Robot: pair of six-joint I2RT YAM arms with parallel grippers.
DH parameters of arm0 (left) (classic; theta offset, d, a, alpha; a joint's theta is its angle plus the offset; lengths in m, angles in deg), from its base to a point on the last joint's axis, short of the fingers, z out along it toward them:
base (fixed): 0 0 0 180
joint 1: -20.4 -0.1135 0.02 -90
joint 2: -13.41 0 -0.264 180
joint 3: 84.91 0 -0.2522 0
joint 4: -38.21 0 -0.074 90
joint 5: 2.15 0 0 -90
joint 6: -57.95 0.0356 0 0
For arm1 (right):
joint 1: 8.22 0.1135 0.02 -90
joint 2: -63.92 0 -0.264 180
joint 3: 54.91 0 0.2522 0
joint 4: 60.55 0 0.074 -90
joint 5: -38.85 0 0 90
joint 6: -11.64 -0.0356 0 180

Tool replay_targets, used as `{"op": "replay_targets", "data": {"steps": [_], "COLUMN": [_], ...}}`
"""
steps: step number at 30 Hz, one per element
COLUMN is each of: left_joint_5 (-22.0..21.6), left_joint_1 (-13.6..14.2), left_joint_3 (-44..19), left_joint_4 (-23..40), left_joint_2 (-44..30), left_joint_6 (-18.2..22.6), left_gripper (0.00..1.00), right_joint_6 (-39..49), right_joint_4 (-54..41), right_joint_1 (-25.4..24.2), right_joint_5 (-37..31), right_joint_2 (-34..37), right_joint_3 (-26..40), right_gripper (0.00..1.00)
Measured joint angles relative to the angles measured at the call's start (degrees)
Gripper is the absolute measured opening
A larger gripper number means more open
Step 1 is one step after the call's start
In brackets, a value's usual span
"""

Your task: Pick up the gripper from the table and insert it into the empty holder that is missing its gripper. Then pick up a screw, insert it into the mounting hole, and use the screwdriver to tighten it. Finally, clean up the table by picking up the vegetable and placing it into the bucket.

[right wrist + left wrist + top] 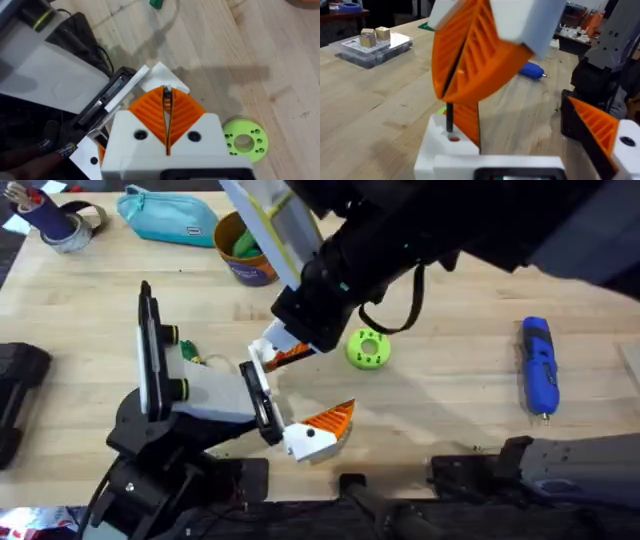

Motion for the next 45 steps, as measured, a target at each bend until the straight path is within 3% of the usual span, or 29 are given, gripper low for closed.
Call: {"op": "replay_targets", "data": {"steps": [45], "left_joint_5": [0.00], "left_joint_1": [0.00], "left_joint_3": [0.00], "left_joint_4": [0.00], "left_joint_2": [0.00], "left_joint_6": [-0.59], "left_gripper": [0.995], "right_joint_6": [2.37], "right_joint_4": [-2.03], "right_joint_1": [0.11], "right_joint_5": [1.21], "right_joint_2": [2.73], "right_joint_3": [0.20], "right_gripper": [0.006]}}
